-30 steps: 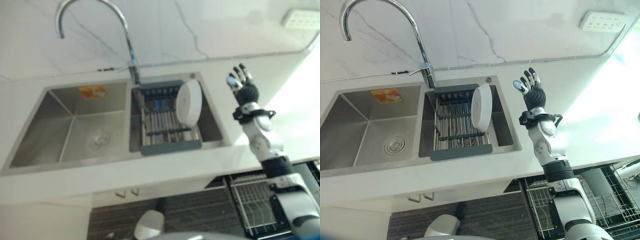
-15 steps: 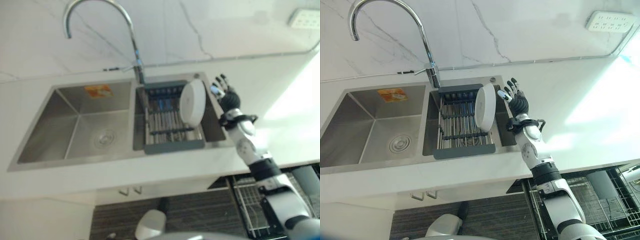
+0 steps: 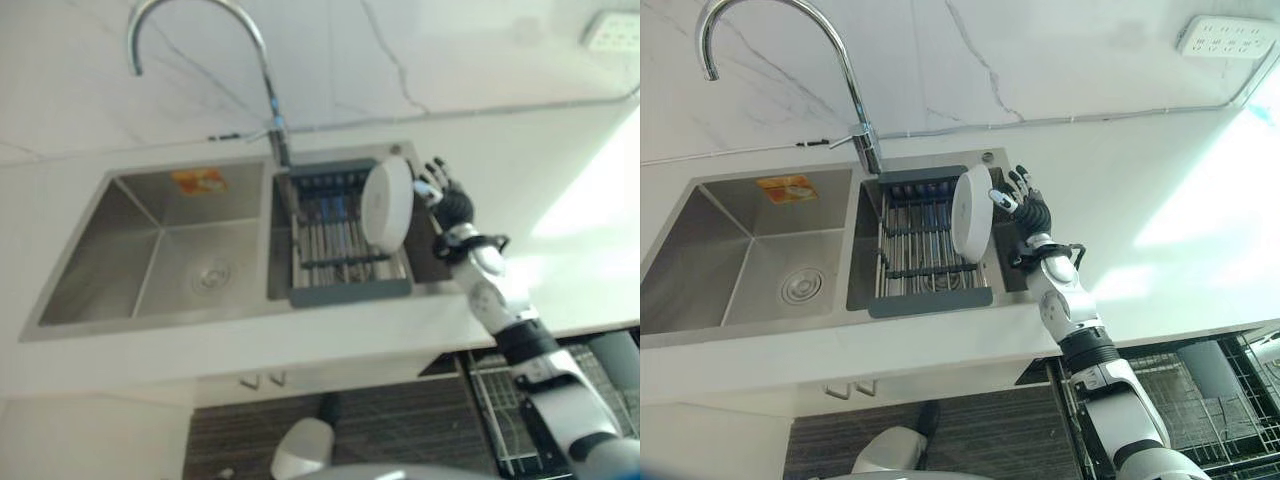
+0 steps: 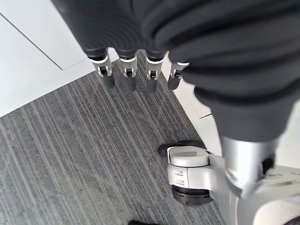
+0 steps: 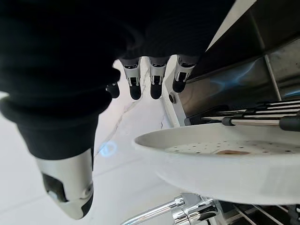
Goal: Place the dishes in the dishwasher.
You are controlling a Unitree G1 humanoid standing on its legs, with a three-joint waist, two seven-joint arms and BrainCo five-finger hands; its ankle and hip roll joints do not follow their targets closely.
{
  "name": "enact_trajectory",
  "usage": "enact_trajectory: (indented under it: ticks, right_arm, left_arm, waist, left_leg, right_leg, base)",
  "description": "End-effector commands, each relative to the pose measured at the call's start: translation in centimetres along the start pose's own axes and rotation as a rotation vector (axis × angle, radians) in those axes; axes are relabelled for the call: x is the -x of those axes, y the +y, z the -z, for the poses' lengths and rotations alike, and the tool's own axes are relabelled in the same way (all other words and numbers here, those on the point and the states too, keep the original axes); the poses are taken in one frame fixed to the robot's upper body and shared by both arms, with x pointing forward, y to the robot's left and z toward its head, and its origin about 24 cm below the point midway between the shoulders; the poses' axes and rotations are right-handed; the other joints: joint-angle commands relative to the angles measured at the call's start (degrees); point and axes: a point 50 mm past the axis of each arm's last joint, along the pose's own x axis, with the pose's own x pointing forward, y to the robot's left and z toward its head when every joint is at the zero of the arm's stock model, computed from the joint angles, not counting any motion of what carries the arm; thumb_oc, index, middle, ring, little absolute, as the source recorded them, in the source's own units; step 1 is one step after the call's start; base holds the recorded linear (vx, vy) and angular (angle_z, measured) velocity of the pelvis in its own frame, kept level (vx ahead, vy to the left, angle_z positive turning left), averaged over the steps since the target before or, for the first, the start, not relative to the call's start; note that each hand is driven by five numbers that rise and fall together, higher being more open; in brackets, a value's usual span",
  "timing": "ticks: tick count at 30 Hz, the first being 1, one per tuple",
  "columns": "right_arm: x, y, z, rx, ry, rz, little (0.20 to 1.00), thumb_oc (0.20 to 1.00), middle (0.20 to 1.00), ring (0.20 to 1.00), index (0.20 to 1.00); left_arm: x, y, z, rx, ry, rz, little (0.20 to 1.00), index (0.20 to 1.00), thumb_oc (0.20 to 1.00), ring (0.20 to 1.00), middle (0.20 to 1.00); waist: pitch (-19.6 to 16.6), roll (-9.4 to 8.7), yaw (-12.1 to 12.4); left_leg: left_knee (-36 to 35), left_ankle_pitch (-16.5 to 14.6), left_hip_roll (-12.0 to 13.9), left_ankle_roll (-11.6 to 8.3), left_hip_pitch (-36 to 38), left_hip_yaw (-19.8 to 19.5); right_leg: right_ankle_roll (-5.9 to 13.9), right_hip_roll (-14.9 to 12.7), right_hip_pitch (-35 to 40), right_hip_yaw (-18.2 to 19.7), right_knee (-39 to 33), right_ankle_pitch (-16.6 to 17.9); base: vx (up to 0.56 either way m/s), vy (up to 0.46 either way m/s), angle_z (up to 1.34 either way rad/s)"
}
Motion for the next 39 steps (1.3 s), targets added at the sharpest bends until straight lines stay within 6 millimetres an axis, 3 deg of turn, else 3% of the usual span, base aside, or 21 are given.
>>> enact_trajectory:
  ticks: [1, 6, 17, 34, 35, 39]
  right_arm:
    - [0.2, 0.3, -1.2, 0.012, -0.088, -0.005, 1.0, 1.0, 1.0, 1.0, 1.0]
    - [0.6, 0.7, 0.1, 0.01, -0.059, -0.02, 1.0, 1.0, 1.0, 1.0, 1.0]
    - [0.5, 1.3, 0.6, -0.001, -0.046, -0.024, 1.0, 1.0, 1.0, 1.0, 1.0]
    - [0.0, 0.1, 1.2, 0.058, 0.008, 0.08, 1.0, 1.0, 1.0, 1.0, 1.0]
    - [0.0, -0.1, 1.1, 0.084, 0.011, 0.089, 0.2, 0.2, 0.2, 0.2, 0.2]
    - [0.0, -0.3, 1.1, 0.111, 0.008, 0.092, 0.2, 0.2, 0.2, 0.2, 0.2]
  left_arm:
    - [0.0, 1.3, 0.0, -0.065, 0.016, -0.028, 1.0, 1.0, 1.0, 1.0, 1.0]
    - [0.0, 1.2, 0.0, -0.063, 0.022, -0.017, 1.0, 1.0, 1.0, 1.0, 1.0]
    - [0.0, 0.9, 0.0, -0.087, 0.03, -0.035, 1.0, 1.0, 1.0, 1.0, 1.0]
    - [-0.1, 0.6, -0.8, -0.091, -0.006, -0.015, 1.0, 1.0, 1.0, 1.0, 1.0]
    - [-0.1, 0.8, -1.0, -0.094, -0.015, -0.018, 1.0, 1.0, 1.0, 1.0, 1.0]
    - [-0.1, 1.2, -1.3, -0.089, -0.027, -0.02, 1.0, 1.0, 1.0, 1.0, 1.0]
  waist:
    - [-0.89, -0.07, 1.51]
    - [-0.6, 0.32, 1.52]
    - [0.07, 0.54, 2.36]
    - [1.66, 0.64, 3.54]
    - [1.93, 0.64, 3.56]
    - [2.31, 0.5, 3.71]
  left_leg:
    - [3.25, -2.34, 1.09, -1.45, -5.72, -2.27]
    - [2.99, -1.99, 1.02, -1.46, -6.12, -2.6]
    - [3.7, -1.62, 0.75, -1.6, -7.5, -3.44]
    - [5.14, -1.56, -0.13, -1.58, -9.47, -5.03]
    - [5.28, -1.54, -0.26, -1.53, -9.75, -5.15]
    - [5.13, -1.5, -0.53, -1.33, -9.86, -5.35]
  right_leg:
    - [0.2, -1.71, -0.62, 1.53, 1.45, 2.58]
    - [0.26, -1.87, -0.88, 1.52, 1.65, 2.53]
    - [0.18, -2.12, -1.02, 0.71, 2.22, 2.22]
    - [0.18, -2.42, -1.29, 0.23, 2.83, 2.0]
    - [0.17, -2.46, -1.49, 0.35, 2.92, 2.01]
    - [0.41, -2.6, -1.57, 0.42, 2.83, 2.14]
  base:
    - [0.0, 0.0, 0.0]
    - [0.0, 0.0, 0.0]
    - [0.0, -0.002, 0.05]
    - [0.01, 0.0, 0.03]
    - [0.0, -0.006, 0.03]
    - [0.01, -0.002, 0.03]
